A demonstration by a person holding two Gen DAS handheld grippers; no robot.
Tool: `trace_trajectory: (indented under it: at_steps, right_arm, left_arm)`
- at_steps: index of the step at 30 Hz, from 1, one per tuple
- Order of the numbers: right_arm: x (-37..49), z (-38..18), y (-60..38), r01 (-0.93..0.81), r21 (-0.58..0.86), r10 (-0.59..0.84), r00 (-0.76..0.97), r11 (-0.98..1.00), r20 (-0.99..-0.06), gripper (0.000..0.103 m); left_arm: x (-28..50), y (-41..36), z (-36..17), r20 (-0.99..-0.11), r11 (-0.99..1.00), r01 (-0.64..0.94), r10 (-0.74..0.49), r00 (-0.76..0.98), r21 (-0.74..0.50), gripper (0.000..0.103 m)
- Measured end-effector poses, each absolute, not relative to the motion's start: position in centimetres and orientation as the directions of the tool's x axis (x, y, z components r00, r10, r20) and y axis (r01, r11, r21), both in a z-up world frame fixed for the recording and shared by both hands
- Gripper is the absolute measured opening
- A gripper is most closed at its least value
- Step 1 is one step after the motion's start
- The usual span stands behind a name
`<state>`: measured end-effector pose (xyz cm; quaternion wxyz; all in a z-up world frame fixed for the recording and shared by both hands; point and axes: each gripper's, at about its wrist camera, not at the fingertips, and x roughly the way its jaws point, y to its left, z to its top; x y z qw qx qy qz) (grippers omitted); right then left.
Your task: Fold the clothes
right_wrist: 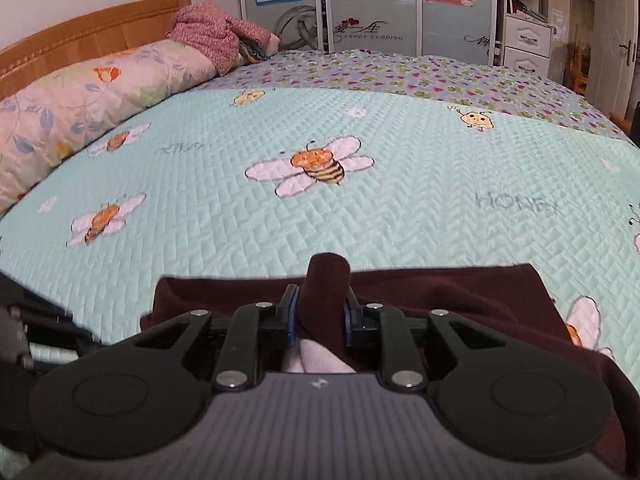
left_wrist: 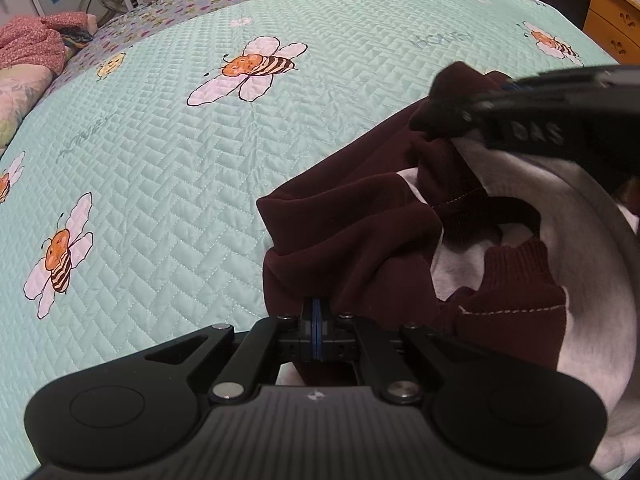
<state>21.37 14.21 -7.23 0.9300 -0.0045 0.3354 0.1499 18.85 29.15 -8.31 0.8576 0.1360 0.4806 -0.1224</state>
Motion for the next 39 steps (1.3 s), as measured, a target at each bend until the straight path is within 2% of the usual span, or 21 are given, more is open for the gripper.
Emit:
trace_trajectory:
  at_steps: [2,5,9,13,16,18,19,21,23,28,29,30,31,32,35,39]
  right_arm:
    - [21.9,-7.0,14.3,-0.279,0.106,0.284,0.739,0.954,-0.611,0.02]
    - [22.7,-6.5,14.3,-0.271,0.14,0.3,0.753,0.952,-0.586,0.01]
    - [23.7,-5.8,14.3,-0.255,0.181,0.313,0.768,0.95,-0.559,0.008]
    - [23.9,-5.8,14.1,-0.248,0.201,0.319,0.734,0.948,-0.599,0.01]
    - [22.4,-4.8,13.1,-0.23,0.256,0.34,0.738,0.939,-0.582,0.018]
    - [20.5,-3.9,12.1,-0.231,0.292,0.361,0.752,0.928,-0.551,0.033]
    - [19.3,-3.4,11.6,-0.238,0.292,0.364,0.767,0.926,-0.529,0.036]
    - [17.4,-3.2,11.0,-0.235,0.248,0.334,0.786,0.94,-0.52,0.059]
    - [16.4,-3.9,10.6,-0.214,0.174,0.276,0.788,0.961,-0.551,0.072]
    - [17.9,-7.5,10.6,-0.224,0.086,0.226,0.735,0.971,-0.639,0.078]
    - [18.7,-7.9,10.9,-0.233,0.074,0.225,0.735,0.97,-0.639,0.078]
    - [19.4,-8.0,11.2,-0.236,0.07,0.225,0.735,0.969,-0.639,0.065]
    - [20.2,-8.0,11.2,-0.23,0.099,0.239,0.735,0.968,-0.635,0.049]
    - [20.5,-7.8,10.7,-0.204,0.149,0.253,0.74,0.967,-0.624,0.013]
    - [20.4,-7.0,8.9,-0.118,0.288,0.272,0.765,0.95,-0.584,0.012]
    - [17.0,-7.1,6.0,-0.055,0.349,0.258,0.782,0.936,-0.568,0.011]
  left_arm:
    - [18.8,29.2,-8.3,-0.857,0.933,0.34,-0.077,0.509,0.118,0.0]
    - [18.8,29.1,-8.4,-0.856,0.933,0.339,-0.073,0.512,0.123,0.0]
    - [18.7,29.0,-8.4,-0.856,0.933,0.337,-0.067,0.513,0.129,0.0]
    - [18.7,29.0,-8.4,-0.856,0.933,0.336,-0.066,0.513,0.129,0.0]
    - [18.7,29.0,-8.3,-0.856,0.933,0.336,-0.066,0.513,0.13,0.0]
    - [18.6,29.0,-8.3,-0.856,0.933,0.336,-0.065,0.513,0.131,0.0]
    - [18.6,29.0,-8.4,-0.856,0.933,0.335,-0.064,0.513,0.131,0.0]
    - [18.7,29.0,-8.4,-0.856,0.933,0.335,-0.062,0.513,0.133,0.0]
    - [18.7,28.9,-8.4,-0.856,0.932,0.335,-0.059,0.514,0.137,0.0]
    - [18.6,28.8,-8.4,-0.855,0.933,0.33,-0.052,0.517,0.143,0.0]
    - [18.6,28.8,-8.4,-0.854,0.935,0.326,-0.052,0.517,0.14,0.0]
    - [18.6,28.9,-8.4,-0.854,0.938,0.319,-0.053,0.517,0.135,0.0]
    - [18.7,29.0,-8.3,-0.854,0.942,0.312,-0.058,0.517,0.125,0.0]
    - [18.7,29.2,-8.2,-0.854,0.946,0.303,-0.065,0.517,0.111,0.0]
    - [18.3,30.1,-7.5,-0.844,0.957,0.283,-0.1,0.527,0.064,0.0]
    - [17.1,31.3,-5.9,-0.808,0.964,0.266,-0.159,0.567,-0.003,0.002]
